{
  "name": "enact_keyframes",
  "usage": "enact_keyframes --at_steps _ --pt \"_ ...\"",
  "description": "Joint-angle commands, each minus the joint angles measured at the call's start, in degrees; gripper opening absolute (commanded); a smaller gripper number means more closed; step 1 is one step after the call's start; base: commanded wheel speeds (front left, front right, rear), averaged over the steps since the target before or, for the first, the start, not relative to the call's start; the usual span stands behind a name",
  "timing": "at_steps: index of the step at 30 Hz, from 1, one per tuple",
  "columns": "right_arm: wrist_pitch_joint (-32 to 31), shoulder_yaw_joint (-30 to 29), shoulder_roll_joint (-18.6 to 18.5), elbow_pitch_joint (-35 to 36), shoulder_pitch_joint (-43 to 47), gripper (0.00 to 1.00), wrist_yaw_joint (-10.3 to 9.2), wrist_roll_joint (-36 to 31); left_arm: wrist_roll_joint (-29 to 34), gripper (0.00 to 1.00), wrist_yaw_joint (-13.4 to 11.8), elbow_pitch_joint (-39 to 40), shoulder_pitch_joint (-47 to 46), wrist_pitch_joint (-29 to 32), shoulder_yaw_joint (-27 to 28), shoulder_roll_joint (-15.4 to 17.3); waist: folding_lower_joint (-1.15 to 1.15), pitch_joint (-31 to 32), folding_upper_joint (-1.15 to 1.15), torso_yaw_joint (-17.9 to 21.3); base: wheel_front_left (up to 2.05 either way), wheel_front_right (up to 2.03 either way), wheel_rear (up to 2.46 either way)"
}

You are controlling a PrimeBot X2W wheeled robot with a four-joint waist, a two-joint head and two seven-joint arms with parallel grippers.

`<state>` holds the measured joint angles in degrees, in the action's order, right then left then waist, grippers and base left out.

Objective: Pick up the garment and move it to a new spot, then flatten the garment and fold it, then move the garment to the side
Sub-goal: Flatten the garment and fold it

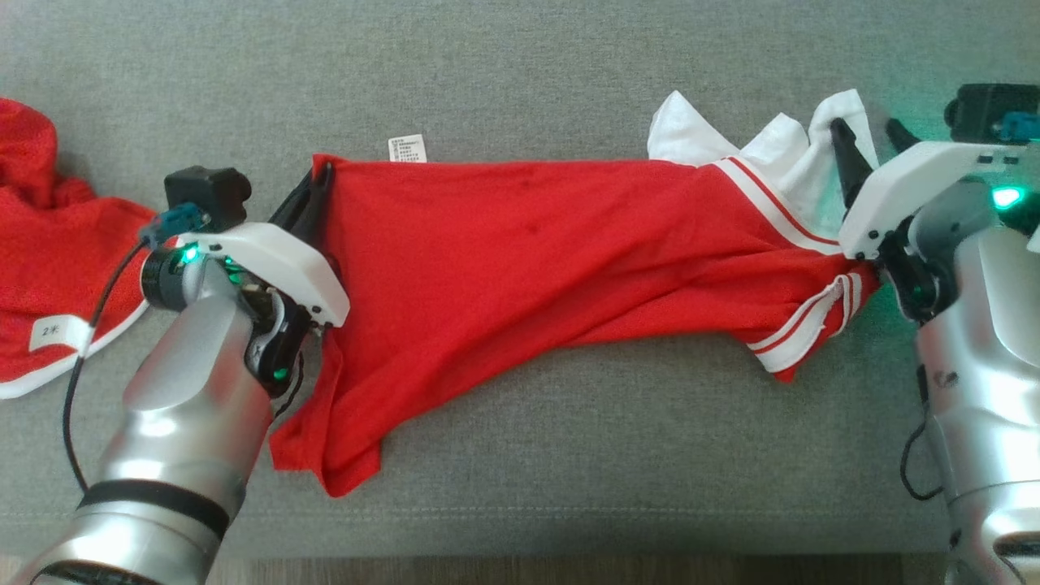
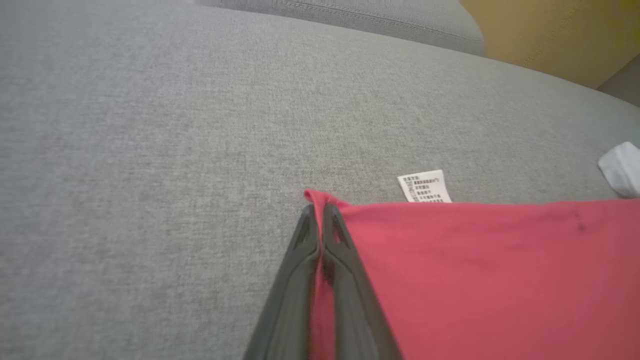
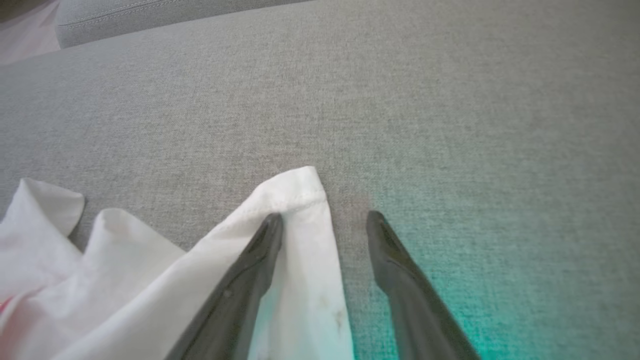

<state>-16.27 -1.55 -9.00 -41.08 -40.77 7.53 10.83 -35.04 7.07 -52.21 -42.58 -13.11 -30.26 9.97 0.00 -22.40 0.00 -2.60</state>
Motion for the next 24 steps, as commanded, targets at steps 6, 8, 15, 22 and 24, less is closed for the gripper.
enact_keyframes --at_steps 6,8,15,22,24 --pt "5.66 1.94 -1.27 1.59 -1.09 0.00 -0.04 2.73 0.03 0.00 0.07 2.34 -2.50 -1.57 2.48 2.93 0.00 1.32 0.00 0.07 0.00 0.00 0.00" --pt "8.17 2.19 -1.55 3.20 -1.31 0.00 -0.04 3.61 0.44 0.00 -0.26 3.87 -2.50 -1.75 3.23 3.59 0.00 2.24 0.00 0.22 0.00 0.00 0.00" --pt "12.89 2.19 -2.59 14.43 -0.57 0.00 -0.04 5.85 2.93 0.00 -3.10 17.00 -0.78 -1.87 8.61 6.85 0.00 6.21 0.00 1.01 0.00 0.00 0.00" --pt "11.08 -1.55 -0.88 33.08 6.00 0.00 -0.04 5.80 4.51 0.00 -6.96 34.01 4.95 -1.43 11.93 10.56 0.00 10.99 0.00 1.80 0.00 0.00 0.00" --pt "9.32 -2.72 0.07 39.18 8.53 0.00 -0.04 5.62 4.78 0.00 -8.45 39.79 7.20 -0.09 12.38 11.99 0.00 12.28 0.00 2.13 0.00 0.00 0.00"
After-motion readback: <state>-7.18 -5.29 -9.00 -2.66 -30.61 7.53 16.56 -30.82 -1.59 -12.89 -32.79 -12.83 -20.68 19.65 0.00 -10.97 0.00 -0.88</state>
